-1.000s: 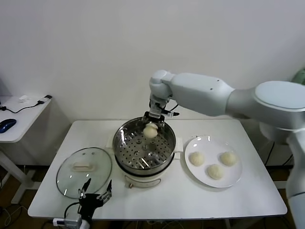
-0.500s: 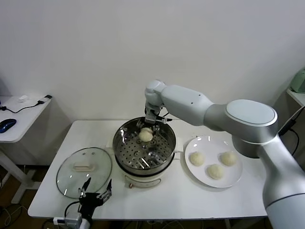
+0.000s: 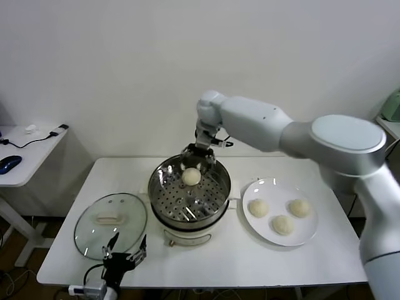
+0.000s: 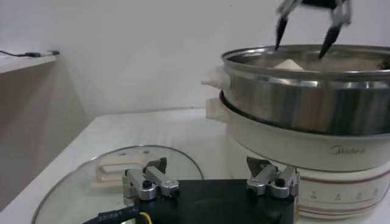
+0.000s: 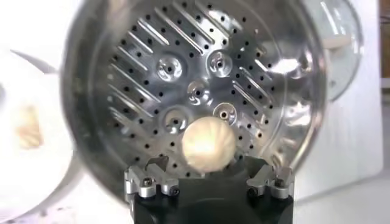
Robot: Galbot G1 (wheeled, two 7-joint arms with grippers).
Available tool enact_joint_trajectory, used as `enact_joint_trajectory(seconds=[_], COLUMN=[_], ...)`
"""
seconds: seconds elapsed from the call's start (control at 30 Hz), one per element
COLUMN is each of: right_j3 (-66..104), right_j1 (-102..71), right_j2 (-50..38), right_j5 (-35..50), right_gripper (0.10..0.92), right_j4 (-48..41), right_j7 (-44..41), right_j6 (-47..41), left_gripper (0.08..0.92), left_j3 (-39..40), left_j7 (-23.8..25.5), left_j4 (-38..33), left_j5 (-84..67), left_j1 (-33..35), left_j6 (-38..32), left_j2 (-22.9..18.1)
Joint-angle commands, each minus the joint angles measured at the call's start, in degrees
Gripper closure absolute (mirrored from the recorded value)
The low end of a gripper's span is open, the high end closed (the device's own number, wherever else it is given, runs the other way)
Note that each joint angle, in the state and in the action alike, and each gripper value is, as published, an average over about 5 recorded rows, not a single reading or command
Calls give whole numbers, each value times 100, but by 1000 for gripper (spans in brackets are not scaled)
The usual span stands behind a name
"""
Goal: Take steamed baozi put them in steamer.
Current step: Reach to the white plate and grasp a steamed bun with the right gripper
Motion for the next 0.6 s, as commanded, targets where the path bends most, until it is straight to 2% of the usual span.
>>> enact_joint_trajectory(seconds=[0.03,0.13,0.3,0.47,0.6], right_j3=[-1316,-1831,-2536,-2400,-1640], right_j1=[1391,1667,1682,1024,118], right_j2=[-1280,-2157,-3240,-3692,-3672], right_j5=[2445,2576,2320,2306,2163], right_gripper=[203,203,203,203,203], right_j4=[1181,1762,2661,3300,3117], right_j7=[-376,-101,595,1203,1479], right_j6=[-1601,-2592,-3896,-4760,-5151], left_gripper=[177,177,177,177,177], left_j3=[-4,-4,-4,-50,-72], left_j7=[2,0,-5,-10,-14], left_j4=[-22,-26,-20,-27,-26], left_j5=[-6,-16,-35,-47,-41], left_j1=[1,-11,-22,-20,5], left_j6=[5,7,-4,-4,-8], left_j2=[-5,-5,-7,-29,-49])
